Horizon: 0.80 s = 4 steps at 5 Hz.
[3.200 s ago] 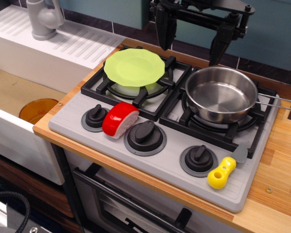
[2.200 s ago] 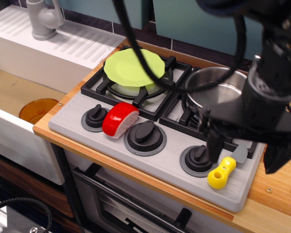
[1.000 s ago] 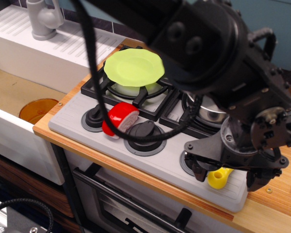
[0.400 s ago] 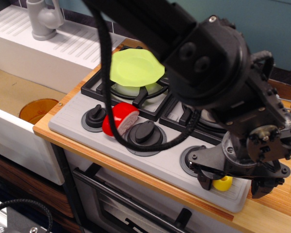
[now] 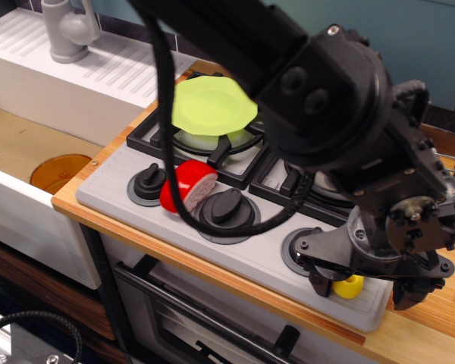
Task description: End effector reaching knife
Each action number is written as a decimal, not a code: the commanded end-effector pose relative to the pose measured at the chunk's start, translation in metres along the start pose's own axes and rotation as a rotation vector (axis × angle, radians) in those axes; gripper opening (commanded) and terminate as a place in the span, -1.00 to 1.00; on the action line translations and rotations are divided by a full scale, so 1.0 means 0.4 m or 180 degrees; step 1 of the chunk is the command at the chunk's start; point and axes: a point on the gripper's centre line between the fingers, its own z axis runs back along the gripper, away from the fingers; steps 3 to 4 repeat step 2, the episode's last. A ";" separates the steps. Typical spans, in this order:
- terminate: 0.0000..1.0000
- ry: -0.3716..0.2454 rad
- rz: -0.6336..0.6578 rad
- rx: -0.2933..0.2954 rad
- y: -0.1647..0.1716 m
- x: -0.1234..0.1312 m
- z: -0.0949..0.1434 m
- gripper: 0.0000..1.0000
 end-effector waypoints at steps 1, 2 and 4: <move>-1.00 -0.0005 0.0043 -0.0049 -0.017 0.010 -0.017 1.00; 1.00 -0.0005 0.0043 -0.0049 -0.017 0.010 -0.017 1.00; 1.00 -0.0005 0.0043 -0.0049 -0.017 0.010 -0.017 1.00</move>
